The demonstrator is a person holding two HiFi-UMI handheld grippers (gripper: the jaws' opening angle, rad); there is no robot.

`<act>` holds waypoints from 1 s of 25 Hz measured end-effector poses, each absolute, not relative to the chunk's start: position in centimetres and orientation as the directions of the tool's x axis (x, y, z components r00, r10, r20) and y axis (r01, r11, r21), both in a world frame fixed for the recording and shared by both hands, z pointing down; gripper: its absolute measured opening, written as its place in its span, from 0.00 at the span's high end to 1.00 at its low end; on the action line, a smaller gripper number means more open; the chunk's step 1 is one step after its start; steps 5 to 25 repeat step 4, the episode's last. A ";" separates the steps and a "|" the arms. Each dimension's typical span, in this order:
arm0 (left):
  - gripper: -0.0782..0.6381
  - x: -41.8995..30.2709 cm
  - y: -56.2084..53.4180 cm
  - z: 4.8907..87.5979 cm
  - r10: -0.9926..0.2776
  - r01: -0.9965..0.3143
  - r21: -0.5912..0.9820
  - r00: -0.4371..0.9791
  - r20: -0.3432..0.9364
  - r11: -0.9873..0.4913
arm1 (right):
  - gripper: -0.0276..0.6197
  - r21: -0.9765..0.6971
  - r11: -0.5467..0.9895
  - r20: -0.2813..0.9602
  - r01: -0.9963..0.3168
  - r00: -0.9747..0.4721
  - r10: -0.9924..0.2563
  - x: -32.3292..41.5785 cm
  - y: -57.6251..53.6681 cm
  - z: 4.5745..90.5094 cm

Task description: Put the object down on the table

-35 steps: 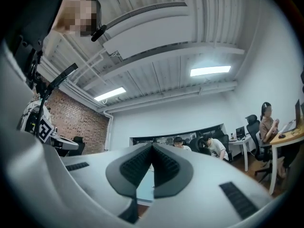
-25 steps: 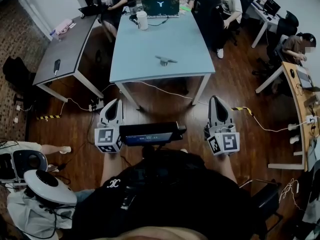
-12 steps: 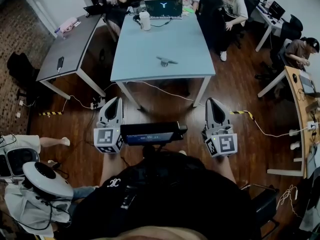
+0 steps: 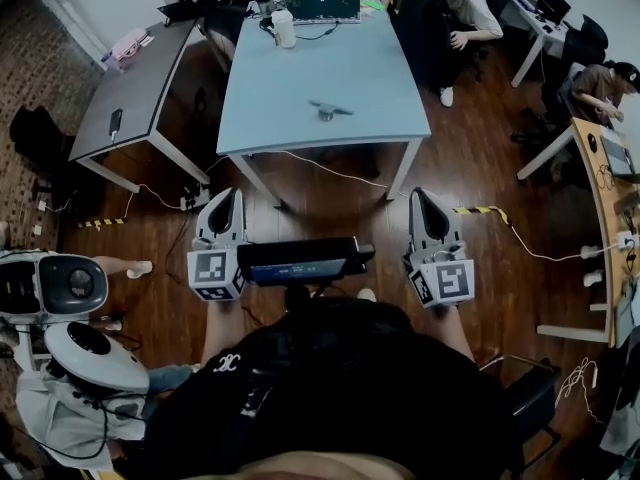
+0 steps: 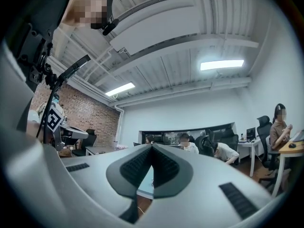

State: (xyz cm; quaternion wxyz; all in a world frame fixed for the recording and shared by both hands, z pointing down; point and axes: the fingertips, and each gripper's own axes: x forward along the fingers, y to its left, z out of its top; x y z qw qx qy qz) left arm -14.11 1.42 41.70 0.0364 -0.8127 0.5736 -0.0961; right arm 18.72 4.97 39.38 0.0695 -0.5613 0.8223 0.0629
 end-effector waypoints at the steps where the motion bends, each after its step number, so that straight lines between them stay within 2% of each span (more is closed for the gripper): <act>1: 0.88 -14.2 1.3 41.8 -0.939 -0.925 -0.172 0.323 0.115 -0.339 | 1.00 0.029 0.362 -0.184 -0.932 -0.361 -0.914 18.6 4.8 39.5; 25: 0.88 -14.2 0.9 42.1 -0.940 -0.924 -0.180 0.321 0.118 -0.338 | 1.00 0.036 0.363 -0.182 -0.931 -0.363 -0.914 18.5 4.4 39.8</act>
